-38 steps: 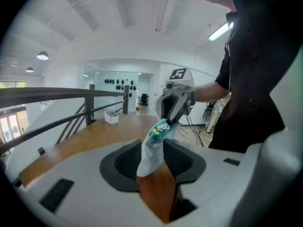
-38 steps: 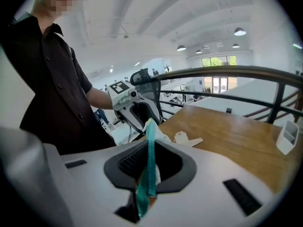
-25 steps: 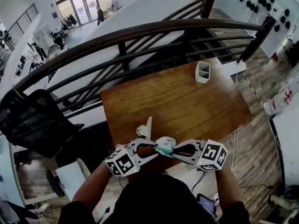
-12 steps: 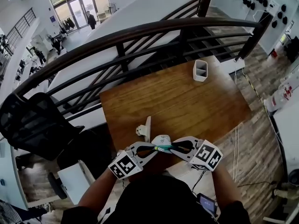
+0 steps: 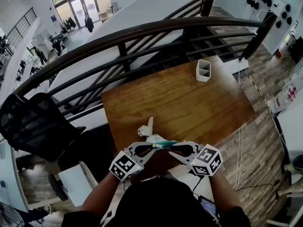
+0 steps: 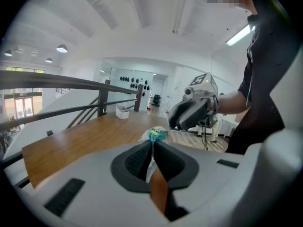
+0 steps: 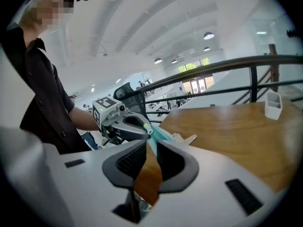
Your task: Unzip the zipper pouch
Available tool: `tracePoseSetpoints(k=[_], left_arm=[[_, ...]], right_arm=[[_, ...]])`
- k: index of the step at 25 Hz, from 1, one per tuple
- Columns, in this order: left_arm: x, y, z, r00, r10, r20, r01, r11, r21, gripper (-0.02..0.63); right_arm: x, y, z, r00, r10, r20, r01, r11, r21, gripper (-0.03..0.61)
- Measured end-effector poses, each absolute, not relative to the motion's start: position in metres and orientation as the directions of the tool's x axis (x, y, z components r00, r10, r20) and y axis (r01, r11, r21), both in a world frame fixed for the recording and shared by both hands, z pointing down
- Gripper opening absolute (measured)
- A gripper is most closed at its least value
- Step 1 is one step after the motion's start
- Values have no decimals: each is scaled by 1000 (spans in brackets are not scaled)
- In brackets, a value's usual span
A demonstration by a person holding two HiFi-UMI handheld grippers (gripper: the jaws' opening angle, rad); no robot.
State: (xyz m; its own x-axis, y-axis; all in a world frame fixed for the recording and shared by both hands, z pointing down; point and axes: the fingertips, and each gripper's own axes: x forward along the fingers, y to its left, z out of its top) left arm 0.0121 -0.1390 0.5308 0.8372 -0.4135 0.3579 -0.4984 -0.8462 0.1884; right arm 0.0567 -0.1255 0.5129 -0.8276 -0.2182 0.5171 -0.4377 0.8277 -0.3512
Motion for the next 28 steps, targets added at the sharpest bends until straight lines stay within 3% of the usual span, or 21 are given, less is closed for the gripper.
tracePoseSetpoints(k=[13, 28], left_arm=[[21, -129, 533, 843, -381, 380, -460, -876, 143, 25], [27, -119, 534, 844, -359, 399, -431, -896, 104, 25]], right_arm=[[35, -124, 517, -873, -231, 430, -446, 736, -509, 72], [32, -118, 514, -856, -271, 441, -481, 732, -483, 21]])
